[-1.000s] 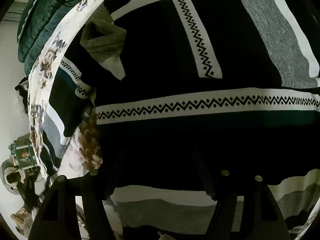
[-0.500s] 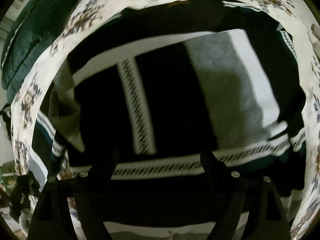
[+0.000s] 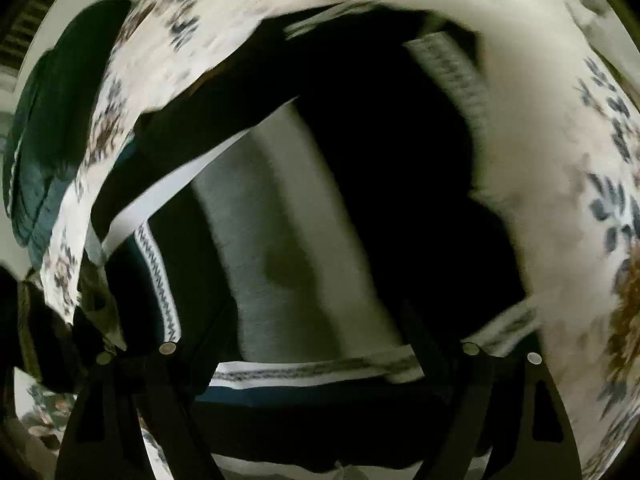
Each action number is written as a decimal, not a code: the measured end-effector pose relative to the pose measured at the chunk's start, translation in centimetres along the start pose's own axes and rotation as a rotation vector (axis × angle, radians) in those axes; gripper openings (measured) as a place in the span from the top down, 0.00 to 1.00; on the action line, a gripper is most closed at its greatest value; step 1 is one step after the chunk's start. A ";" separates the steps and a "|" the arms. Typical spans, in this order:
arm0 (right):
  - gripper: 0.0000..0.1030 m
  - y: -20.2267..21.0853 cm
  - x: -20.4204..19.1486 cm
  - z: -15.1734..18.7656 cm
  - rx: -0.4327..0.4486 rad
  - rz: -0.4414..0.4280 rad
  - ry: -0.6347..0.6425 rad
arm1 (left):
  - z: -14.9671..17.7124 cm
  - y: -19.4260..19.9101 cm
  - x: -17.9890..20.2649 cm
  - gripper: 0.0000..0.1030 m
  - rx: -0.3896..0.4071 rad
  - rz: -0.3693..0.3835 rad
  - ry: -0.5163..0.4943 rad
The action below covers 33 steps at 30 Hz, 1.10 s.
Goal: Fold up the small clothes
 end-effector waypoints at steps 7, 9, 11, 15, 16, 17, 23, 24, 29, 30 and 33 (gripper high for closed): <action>0.17 3.4 7.9 -3.0 0.007 0.006 -0.048 | 1.0 -3.1 12.2 0.83 -0.034 0.024 -0.164; 0.17 4.2 9.6 -3.6 0.003 -0.013 -0.068 | 1.2 -2.7 12.0 0.65 -0.015 0.025 -0.150; 0.17 4.8 10.6 -4.0 0.001 -0.033 -0.077 | 1.4 -2.6 11.0 0.29 0.000 0.020 -0.125; 0.17 6.5 10.9 -5.1 0.028 -0.115 -0.099 | 1.4 -1.6 6.2 0.03 -0.015 -0.101 -0.063; 0.17 7.0 10.7 -5.4 0.033 -0.143 -0.104 | 1.6 -0.8 4.5 0.03 -0.011 -0.136 -0.044; 0.17 7.4 9.8 -5.9 0.035 -0.188 -0.106 | 1.7 0.2 2.6 0.03 -0.004 -0.175 -0.019; 0.17 5.6 3.2 -7.2 -0.009 -0.285 -0.028 | 3.5 4.8 -8.6 0.03 0.008 -0.419 0.139; 0.17 4.4 1.9 -7.4 -0.037 -0.288 -0.007 | 3.8 4.8 -9.6 0.03 -0.003 -0.449 0.148; 0.18 -1.2 -2.5 -6.6 -0.140 -0.264 0.026 | 5.6 4.2 -13.5 0.03 -0.045 -0.518 0.195; 0.33 -1.8 -3.1 -6.4 -0.140 -0.256 0.045 | 5.8 4.1 -13.9 0.03 -0.050 -0.526 0.196; 0.95 -1.6 -4.0 -6.0 -0.100 -0.179 0.112 | 5.9 3.7 -14.3 0.03 -0.061 -0.516 0.192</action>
Point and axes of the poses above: each gripper's, at about its wrist camera, not at the fingertips, and y roughly against the way its jaws point, x to its right, z to its underside, the point moved 4 cm from there along -y, roughly the way its jaws point, and after that the axes turned 7 degrees about -y, right-handed, at the moved point
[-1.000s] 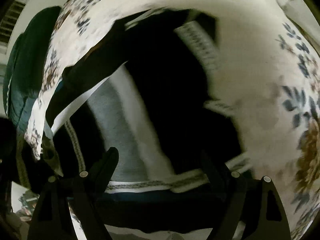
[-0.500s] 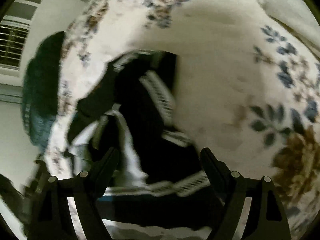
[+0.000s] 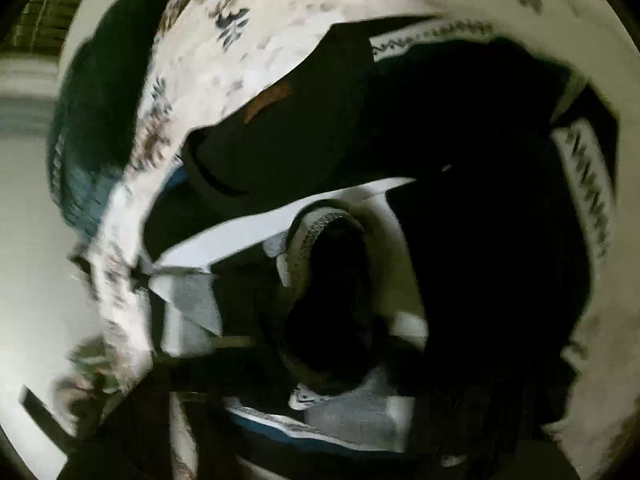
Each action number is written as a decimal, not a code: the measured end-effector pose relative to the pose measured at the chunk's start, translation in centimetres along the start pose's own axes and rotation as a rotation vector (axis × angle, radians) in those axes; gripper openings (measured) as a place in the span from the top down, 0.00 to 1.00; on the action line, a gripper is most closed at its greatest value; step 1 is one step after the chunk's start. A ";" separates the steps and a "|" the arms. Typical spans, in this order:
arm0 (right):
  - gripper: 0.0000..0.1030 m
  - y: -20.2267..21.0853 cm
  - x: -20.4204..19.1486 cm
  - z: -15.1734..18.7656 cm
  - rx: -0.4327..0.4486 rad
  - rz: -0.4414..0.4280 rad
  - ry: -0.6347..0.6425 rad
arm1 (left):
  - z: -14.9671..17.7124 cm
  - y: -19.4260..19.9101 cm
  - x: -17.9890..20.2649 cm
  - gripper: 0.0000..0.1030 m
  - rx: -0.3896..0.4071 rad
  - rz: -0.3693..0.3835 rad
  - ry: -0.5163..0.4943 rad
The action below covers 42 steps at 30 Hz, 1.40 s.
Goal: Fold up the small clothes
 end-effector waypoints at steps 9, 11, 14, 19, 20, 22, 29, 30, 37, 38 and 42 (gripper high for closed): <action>0.95 8.2 7.0 -1.1 0.178 0.054 -0.148 | -2.0 -3.0 2.0 0.03 -0.024 0.073 -0.018; 0.93 7.7 8.9 -1.7 0.130 0.084 -0.173 | -2.7 -4.0 2.8 0.03 -0.030 0.085 -0.035; 0.52 7.3 11.2 -2.3 0.082 0.162 -0.216 | -3.8 -5.2 4.7 0.03 -0.044 0.101 -0.086; 0.46 11.4 10.0 -1.3 0.291 0.114 -0.202 | -5.2 -6.0 8.0 0.03 -0.023 0.120 -0.203; 0.46 11.5 9.0 -1.0 0.306 0.090 -0.167 | -5.4 -6.7 9.0 0.03 -0.030 0.122 -0.240; 0.46 10.5 6.5 -0.3 0.271 0.039 -0.068 | -5.4 -8.4 10.1 0.03 -0.061 0.106 -0.288; 0.61 3.2 9.2 0.1 0.120 0.237 -0.063 | -5.0 -14.9 7.2 0.01 -0.245 0.103 -0.207; 0.62 3.3 9.5 0.2 0.122 0.246 -0.062 | -5.2 -14.3 6.7 0.01 -0.230 0.096 -0.211; 0.51 7.3 6.4 1.8 0.190 0.254 0.010 | -4.0 -8.7 6.3 0.02 -0.146 0.161 -0.237; 0.49 7.5 5.6 2.2 0.192 0.240 0.035 | -3.5 -8.7 6.6 0.02 -0.145 0.154 -0.255; 0.49 3.6 4.3 3.7 0.112 0.342 0.125 | 0.0 -11.8 7.0 0.01 -0.207 0.108 -0.326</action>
Point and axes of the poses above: each gripper's, at about its wrist camera, not at the fingertips, and y roughly against the way its jaws point, x to its right, z to its underside, the point moved 4 cm from there along -y, roughly the way its jaws point, and after that the axes turned 7 degrees about -y, right-handed, at the moved point
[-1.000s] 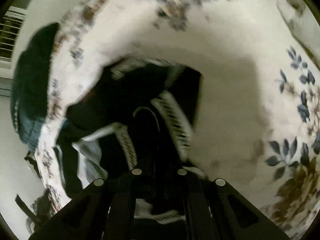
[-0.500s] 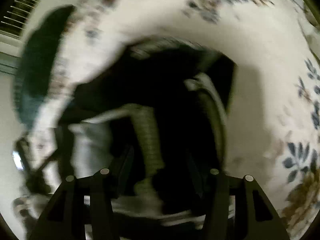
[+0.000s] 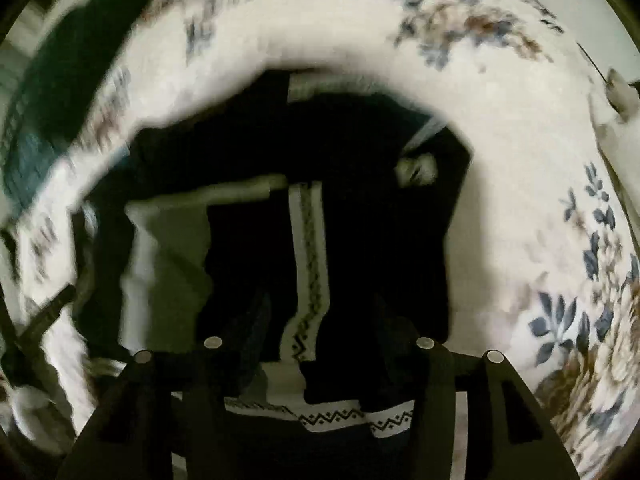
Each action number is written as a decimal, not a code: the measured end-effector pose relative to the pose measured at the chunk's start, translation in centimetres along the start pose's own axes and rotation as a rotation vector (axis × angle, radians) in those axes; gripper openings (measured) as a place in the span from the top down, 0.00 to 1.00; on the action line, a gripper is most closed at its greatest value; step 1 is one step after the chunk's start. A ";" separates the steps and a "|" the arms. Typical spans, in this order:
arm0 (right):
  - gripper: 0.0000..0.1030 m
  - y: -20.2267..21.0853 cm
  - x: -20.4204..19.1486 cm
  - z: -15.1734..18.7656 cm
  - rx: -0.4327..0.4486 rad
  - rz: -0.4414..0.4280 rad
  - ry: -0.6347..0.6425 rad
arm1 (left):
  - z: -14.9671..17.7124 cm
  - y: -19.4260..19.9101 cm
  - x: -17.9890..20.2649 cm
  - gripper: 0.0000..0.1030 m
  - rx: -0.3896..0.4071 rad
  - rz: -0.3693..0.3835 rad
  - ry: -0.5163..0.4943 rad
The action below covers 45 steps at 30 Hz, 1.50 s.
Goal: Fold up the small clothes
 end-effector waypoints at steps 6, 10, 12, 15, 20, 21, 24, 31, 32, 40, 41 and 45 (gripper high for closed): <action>0.48 -1.2 0.9 2.4 -0.022 0.136 0.051 | 0.7 2.6 -1.4 0.02 0.044 0.067 0.068; 0.23 2.7 1.7 3.4 0.002 0.063 -0.008 | 1.7 7.3 -0.9 0.02 0.104 0.074 0.077; 0.23 6.1 3.2 4.2 0.027 0.003 -0.031 | 2.7 10.1 -0.2 0.02 0.129 0.074 0.077; 0.22 9.8 5.8 5.4 0.038 -0.071 -0.075 | 5.2 13.7 2.6 0.02 0.146 0.066 0.056; 0.22 11.6 9.9 6.8 -0.022 -0.135 -0.098 | 11.9 16.9 10.4 0.02 0.065 0.073 0.010; 0.22 11.6 11.6 7.4 -0.044 -0.138 -0.096 | 13.9 17.3 12.6 0.02 0.031 0.083 0.000; 0.22 11.5 17.1 8.1 -0.104 -0.140 -0.095 | 19.7 17.7 19.3 0.02 -0.081 0.136 -0.024; 0.22 9.7 26.0 7.1 -0.172 -0.112 -0.013 | 30.3 17.4 36.6 0.02 -0.250 0.269 -0.153; 0.22 9.4 27.0 6.9 -0.179 -0.110 -0.008 | 31.2 16.9 38.6 0.02 -0.258 0.267 -0.183; 0.22 5.3 28.3 2.4 -0.237 -0.279 -0.015 | 32.1 12.4 42.7 0.87 -0.220 0.126 -0.197; 0.22 4.6 27.6 1.5 -0.246 -0.317 -0.023 | 31.8 12.6 42.0 0.94 -0.206 0.126 -0.179; 0.22 0.7 23.8 -3.6 -0.290 -0.477 -0.078 | 31.1 15.1 39.9 0.95 -0.124 0.156 -0.140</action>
Point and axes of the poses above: each gripper's, at about its wrist camera, not at the fingertips, and y roughly against the way its jaws point, x to its right, z to its underside, the point moved 4 cm from there along -y, roughly the way its jaws point, and after that the axes turned 7 degrees about -y, right-handed, at the moved point
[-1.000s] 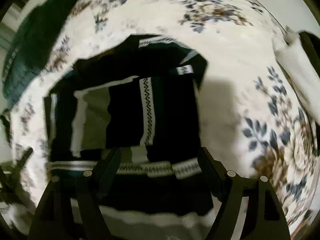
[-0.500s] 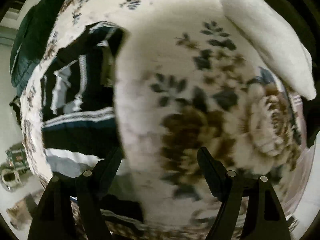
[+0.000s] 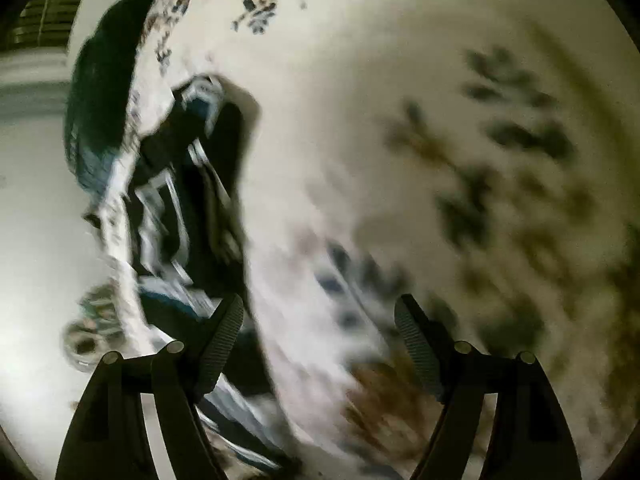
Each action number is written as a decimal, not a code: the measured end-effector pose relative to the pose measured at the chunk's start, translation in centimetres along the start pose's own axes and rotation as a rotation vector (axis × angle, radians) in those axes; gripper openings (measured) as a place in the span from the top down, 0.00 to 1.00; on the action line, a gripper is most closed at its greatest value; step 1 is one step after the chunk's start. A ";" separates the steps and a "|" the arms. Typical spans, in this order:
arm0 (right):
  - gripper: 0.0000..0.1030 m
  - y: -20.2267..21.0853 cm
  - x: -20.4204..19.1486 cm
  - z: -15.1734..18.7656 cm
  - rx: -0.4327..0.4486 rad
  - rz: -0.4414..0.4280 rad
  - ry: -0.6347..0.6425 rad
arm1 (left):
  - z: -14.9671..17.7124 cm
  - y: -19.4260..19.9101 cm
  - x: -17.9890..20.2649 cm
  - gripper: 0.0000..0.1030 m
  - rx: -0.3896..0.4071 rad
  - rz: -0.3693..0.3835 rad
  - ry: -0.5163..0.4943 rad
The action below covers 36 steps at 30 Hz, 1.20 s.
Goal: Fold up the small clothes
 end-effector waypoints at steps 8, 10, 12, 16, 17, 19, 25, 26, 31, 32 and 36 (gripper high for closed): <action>0.25 -7.5 -5.4 -10.5 -0.042 -0.212 -0.149 | -0.9 5.1 -3.0 0.95 0.075 0.007 0.072; 0.41 -8.5 -6.5 -11.3 -0.044 -0.214 -0.148 | -0.7 6.2 -4.3 0.95 0.093 0.008 0.098; 0.95 -9.4 -7.8 -11.8 -0.054 -0.191 -0.137 | -0.8 7.5 -5.2 0.95 0.108 0.017 0.125; 0.95 -8.5 -10.9 -11.8 0.003 -0.082 -0.067 | -0.2 10.3 -9.6 0.95 0.153 0.035 0.184; 0.95 -7.8 -11.7 -11.9 0.018 -0.069 -0.059 | 0.1 10.9 -10.4 0.95 0.162 0.037 0.196; 0.95 -6.5 -13.9 -11.8 0.033 -0.050 -0.043 | 0.4 12.1 -12.8 0.95 0.186 0.046 0.232; 0.95 -3.6 -24.2 -10.8 0.074 0.050 0.055 | 2.4 13.7 -22.1 0.95 0.214 0.127 0.395; 0.95 -3.6 -26.3 -10.7 0.079 0.072 0.071 | 2.7 13.7 -23.3 0.95 0.213 0.141 0.417; 0.95 -6.6 -36.2 -9.0 0.108 0.163 0.133 | 5.0 12.3 -31.7 0.96 0.201 0.243 0.543; 0.95 -7.7 -38.0 -8.6 0.107 0.181 0.147 | 5.4 11.9 -33.1 0.95 0.199 0.257 0.556; 0.95 -14.9 -44.9 -7.6 0.104 0.275 0.198 | 7.0 9.5 -38.4 0.96 0.179 0.312 0.632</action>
Point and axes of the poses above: each gripper's, at about its wrist camera, not at the fingertips, and y roughly against the way its jaws point, x to its right, z to its underside, the point moved 4 cm from there along -y, roughly the way its jaws point, and after that the axes turned 7 degrees about -y, right-handed, at the moved point
